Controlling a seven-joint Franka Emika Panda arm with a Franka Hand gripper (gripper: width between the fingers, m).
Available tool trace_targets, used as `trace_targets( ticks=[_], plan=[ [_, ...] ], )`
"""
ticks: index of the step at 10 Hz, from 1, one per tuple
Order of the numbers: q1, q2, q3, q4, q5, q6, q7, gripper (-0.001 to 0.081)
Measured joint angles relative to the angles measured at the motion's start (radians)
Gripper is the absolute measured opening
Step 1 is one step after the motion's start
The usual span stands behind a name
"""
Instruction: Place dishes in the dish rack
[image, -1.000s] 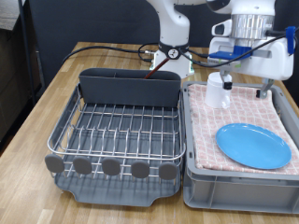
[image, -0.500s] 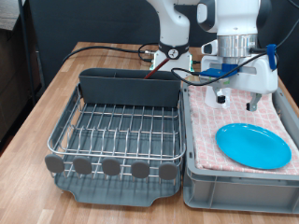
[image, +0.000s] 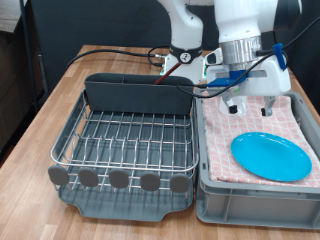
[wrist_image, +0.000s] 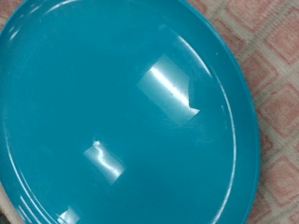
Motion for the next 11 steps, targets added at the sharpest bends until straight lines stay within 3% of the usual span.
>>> trace_targets(
  ticks=[2, 5, 7, 9, 11],
  plan=[
    [-0.008, 0.001, 0.003, -0.013, 0.039, 0.004, -0.102, 0.0802],
    [-0.029, 0.004, 0.052, 0.0, 0.367, 0.005, -0.45, 0.0802],
    [-0.032, 0.015, 0.067, 0.019, 0.54, 0.005, -0.63, 0.0802],
    [-0.032, 0.04, 0.07, 0.041, 0.597, 0.005, -0.707, 0.0802],
    [-0.031, 0.074, 0.07, 0.065, 0.597, 0.008, -0.709, 0.0802]
  ],
)
